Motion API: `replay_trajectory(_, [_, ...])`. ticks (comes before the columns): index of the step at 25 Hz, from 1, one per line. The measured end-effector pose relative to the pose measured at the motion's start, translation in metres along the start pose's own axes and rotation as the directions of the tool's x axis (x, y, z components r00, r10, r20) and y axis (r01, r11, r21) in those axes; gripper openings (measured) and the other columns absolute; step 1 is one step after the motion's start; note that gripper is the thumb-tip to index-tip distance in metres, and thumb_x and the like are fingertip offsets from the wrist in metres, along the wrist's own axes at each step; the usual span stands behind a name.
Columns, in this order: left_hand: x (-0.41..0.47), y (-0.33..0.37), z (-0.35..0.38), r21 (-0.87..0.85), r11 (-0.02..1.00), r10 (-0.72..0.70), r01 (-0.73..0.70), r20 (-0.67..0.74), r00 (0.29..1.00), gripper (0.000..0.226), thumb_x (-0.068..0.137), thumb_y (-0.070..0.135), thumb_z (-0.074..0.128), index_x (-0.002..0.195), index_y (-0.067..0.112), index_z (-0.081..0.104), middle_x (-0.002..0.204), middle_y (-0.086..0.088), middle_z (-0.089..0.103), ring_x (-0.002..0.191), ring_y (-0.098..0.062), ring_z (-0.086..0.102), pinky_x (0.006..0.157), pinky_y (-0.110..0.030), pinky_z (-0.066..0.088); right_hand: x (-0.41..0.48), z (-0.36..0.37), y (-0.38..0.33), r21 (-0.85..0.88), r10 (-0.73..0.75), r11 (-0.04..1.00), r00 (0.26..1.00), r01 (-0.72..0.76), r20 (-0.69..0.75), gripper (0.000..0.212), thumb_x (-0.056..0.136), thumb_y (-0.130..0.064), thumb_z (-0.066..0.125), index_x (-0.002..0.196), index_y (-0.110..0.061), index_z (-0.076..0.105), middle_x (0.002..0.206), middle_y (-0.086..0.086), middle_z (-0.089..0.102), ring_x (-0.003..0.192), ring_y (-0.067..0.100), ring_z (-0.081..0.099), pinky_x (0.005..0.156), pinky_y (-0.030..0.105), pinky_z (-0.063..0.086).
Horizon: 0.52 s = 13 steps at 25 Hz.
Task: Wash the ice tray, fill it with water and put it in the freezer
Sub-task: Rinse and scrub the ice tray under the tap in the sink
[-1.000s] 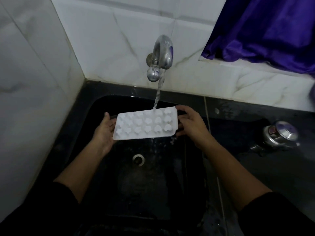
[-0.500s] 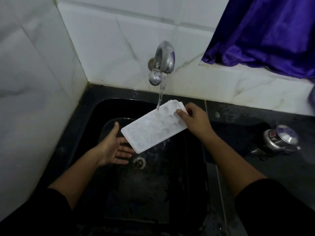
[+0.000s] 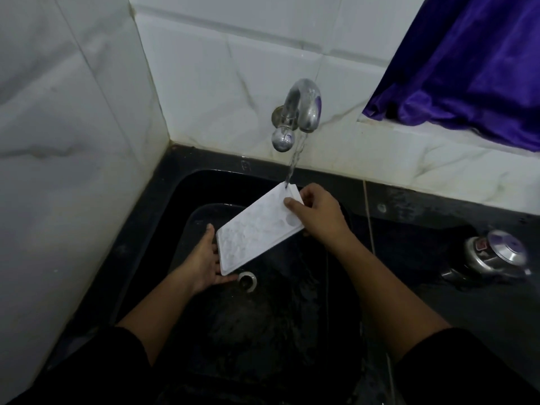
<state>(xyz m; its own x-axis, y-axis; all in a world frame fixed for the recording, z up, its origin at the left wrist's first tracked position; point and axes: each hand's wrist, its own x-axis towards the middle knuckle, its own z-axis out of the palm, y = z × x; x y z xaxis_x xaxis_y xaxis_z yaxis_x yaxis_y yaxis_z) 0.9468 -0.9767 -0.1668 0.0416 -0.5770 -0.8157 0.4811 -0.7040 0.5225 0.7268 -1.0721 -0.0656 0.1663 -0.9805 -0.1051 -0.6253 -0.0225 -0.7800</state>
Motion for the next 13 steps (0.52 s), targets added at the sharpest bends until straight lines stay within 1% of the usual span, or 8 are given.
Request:
replay_trajectory(2, [-0.001, 0.003, 0.016, 0.019, 1.0, 0.012, -0.013, 0.034, 0.999, 0.084, 0.098, 0.08, 0.027, 0.137, 0.014, 0.06, 0.123, -0.013, 0.07, 0.108, -0.033, 0.068, 0.078, -0.048, 0.057, -0.013, -0.018, 0.008, 0.086, 0.007, 0.996, 1.0, -0.005, -0.014, 0.018, 0.092, -0.037, 0.074, 0.096, -0.026, 0.06, 0.093, -0.001, 0.069, 0.085, 0.019, 0.068, 0.073, 0.041, 0.06])
replay_trajectory(4, [-0.001, 0.01, 0.028, 0.033, 0.997, 0.063, -0.064, 0.05, 0.997, 0.084, 0.099, 0.08, 0.025, 0.141, 0.016, 0.059, 0.125, -0.011, 0.07, 0.111, -0.031, 0.068, 0.081, -0.046, 0.057, -0.029, -0.035, 0.022, 0.173, 0.035, 0.985, 0.998, -0.026, -0.045, 0.016, 0.096, -0.032, 0.071, 0.107, -0.024, 0.064, 0.101, -0.001, 0.071, 0.091, 0.016, 0.069, 0.077, 0.035, 0.057])
replay_trajectory(5, [-0.001, 0.016, 0.032, 0.038, 0.994, 0.097, -0.099, 0.057, 0.994, 0.085, 0.099, 0.08, 0.023, 0.144, 0.017, 0.058, 0.127, -0.009, 0.07, 0.113, -0.03, 0.068, 0.084, -0.046, 0.056, -0.037, -0.04, 0.033, 0.229, 0.088, 0.971, 0.994, -0.072, -0.065, 0.017, 0.097, -0.029, 0.07, 0.111, -0.021, 0.064, 0.104, 0.001, 0.072, 0.093, 0.017, 0.07, 0.078, 0.034, 0.057])
replay_trajectory(7, [-0.005, 0.03, 0.038, 0.049, 0.986, 0.157, -0.161, 0.084, 0.984, 0.087, 0.099, 0.08, 0.02, 0.146, 0.017, 0.056, 0.131, -0.008, 0.07, 0.117, -0.029, 0.067, 0.093, -0.047, 0.054, -0.05, -0.044, 0.06, 0.33, 0.263, 0.918, 0.961, -0.22, -0.09, 0.016, 0.1, -0.023, 0.067, 0.113, -0.014, 0.064, 0.109, 0.008, 0.072, 0.097, 0.022, 0.071, 0.078, 0.036, 0.057])
replay_trajectory(10, [-0.017, 0.053, 0.043, 0.112, 0.964, 0.224, -0.241, 0.143, 0.964, 0.09, 0.099, 0.081, 0.018, 0.145, 0.014, 0.058, 0.133, -0.006, 0.071, 0.121, -0.027, 0.066, 0.101, -0.048, 0.05, -0.059, -0.033, 0.096, 0.406, 0.492, 0.805, 0.869, -0.433, -0.051, 0.011, 0.1, -0.015, 0.063, 0.107, -0.007, 0.063, 0.114, 0.021, 0.069, 0.102, 0.036, 0.07, 0.081, 0.047, 0.059])
replay_trajectory(11, [-0.023, 0.06, 0.044, 0.142, 0.953, 0.245, -0.266, 0.152, 0.958, 0.091, 0.098, 0.081, 0.018, 0.144, 0.014, 0.06, 0.131, -0.005, 0.073, 0.121, -0.026, 0.067, 0.103, -0.048, 0.05, -0.06, -0.028, 0.101, 0.426, 0.531, 0.771, 0.847, -0.474, -0.019, 0.009, 0.1, -0.011, 0.061, 0.107, -0.005, 0.063, 0.113, 0.021, 0.069, 0.099, 0.036, 0.07, 0.08, 0.048, 0.06])
replay_trajectory(12, [-0.029, 0.066, 0.044, 0.168, 0.941, 0.269, -0.294, 0.158, 0.95, 0.092, 0.098, 0.082, 0.018, 0.142, 0.014, 0.062, 0.13, -0.003, 0.074, 0.122, -0.025, 0.067, 0.106, -0.048, 0.048, -0.06, -0.022, 0.101, 0.448, 0.554, 0.74, 0.833, -0.501, 0.017, 0.01, 0.1, -0.006, 0.058, 0.107, -0.004, 0.064, 0.108, 0.019, 0.07, 0.094, 0.033, 0.071, 0.074, 0.047, 0.063])
replay_trajectory(13, [-0.035, 0.072, 0.044, 0.186, 0.927, 0.297, -0.325, 0.164, 0.941, 0.092, 0.098, 0.082, 0.018, 0.141, 0.015, 0.063, 0.129, -0.001, 0.075, 0.123, -0.023, 0.067, 0.109, -0.049, 0.047, -0.06, -0.016, 0.099, 0.469, 0.565, 0.713, 0.823, -0.521, 0.057, 0.014, 0.099, -0.001, 0.054, 0.108, -0.002, 0.065, 0.103, 0.017, 0.07, 0.087, 0.03, 0.071, 0.066, 0.042, 0.062])
